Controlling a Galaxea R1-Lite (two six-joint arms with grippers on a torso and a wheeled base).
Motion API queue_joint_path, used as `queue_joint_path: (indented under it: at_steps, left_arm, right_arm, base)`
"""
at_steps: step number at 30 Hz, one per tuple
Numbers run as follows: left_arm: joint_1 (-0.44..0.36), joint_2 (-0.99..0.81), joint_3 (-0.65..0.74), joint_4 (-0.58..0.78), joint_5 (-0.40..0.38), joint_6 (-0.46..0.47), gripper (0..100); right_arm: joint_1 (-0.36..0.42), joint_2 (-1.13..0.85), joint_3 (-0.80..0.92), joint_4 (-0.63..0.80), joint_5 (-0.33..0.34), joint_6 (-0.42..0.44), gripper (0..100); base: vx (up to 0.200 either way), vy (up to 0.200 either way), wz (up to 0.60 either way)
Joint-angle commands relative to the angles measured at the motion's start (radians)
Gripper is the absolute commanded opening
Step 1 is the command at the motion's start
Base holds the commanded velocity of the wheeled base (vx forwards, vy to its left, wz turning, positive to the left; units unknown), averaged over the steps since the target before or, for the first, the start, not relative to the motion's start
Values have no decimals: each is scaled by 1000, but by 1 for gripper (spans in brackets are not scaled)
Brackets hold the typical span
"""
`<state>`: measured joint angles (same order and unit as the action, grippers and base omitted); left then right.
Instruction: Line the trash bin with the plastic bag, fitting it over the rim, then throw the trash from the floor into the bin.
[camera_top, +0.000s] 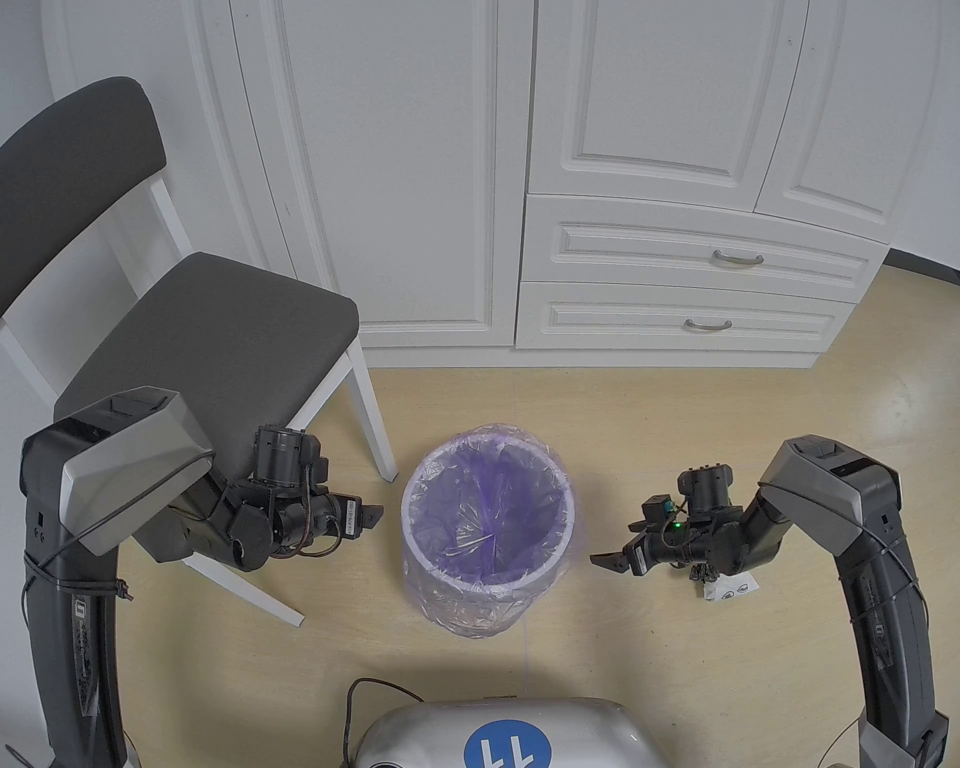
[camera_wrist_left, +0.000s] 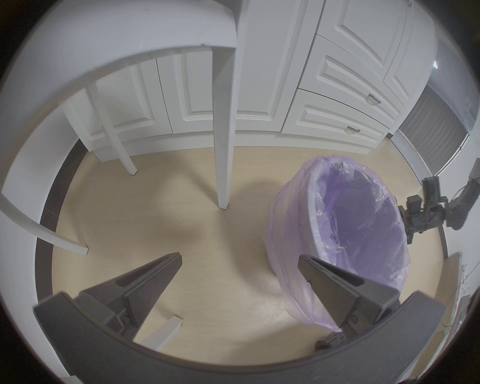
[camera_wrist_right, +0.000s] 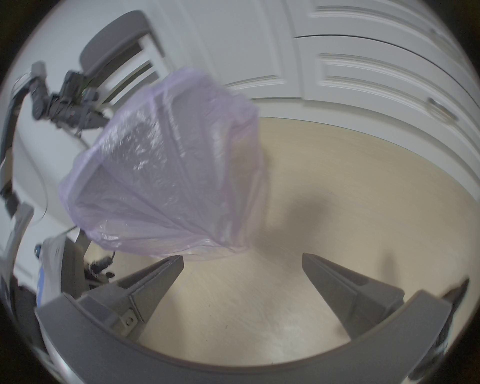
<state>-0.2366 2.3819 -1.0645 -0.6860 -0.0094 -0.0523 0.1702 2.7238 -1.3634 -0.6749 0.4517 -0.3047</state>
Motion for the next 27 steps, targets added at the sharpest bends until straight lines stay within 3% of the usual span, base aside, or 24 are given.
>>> queue_joint_path:
  at_steps: [1,4,7,20,21,23,27]
  left_arm:
    - [10,117,-66,11,11,-6,100]
    - [10,114,-69,11,12,-6,100]
    - [8,123,-83,11,12,-7,100]
    - [-30,123,-71,9,57,-30,100]
    - [-56,80,-58,9,137,-24,100]
    - [-79,14,-28,14,212,-15,100]
    - [-82,-81,32,29,229,43,100]
  right_arm:
    - [3,-193,331,-311,-160,291,100]
    - [12,-207,386,-385,-206,383,100]
    - [20,-202,379,-385,-257,406,100]
    - [31,-147,317,-380,-268,441,100]
    - [31,-142,322,-384,-269,441,100]
    - [31,-142,323,-391,-268,441,100]
    - [31,-141,328,-400,-269,441,100]
  base:
    - [0,0,0]
    - [0,0,0]
    - [0,0,0]
    - [0,0,0]
    - [0,0,0]
    - [0,0,0]
    - [0,0,0]
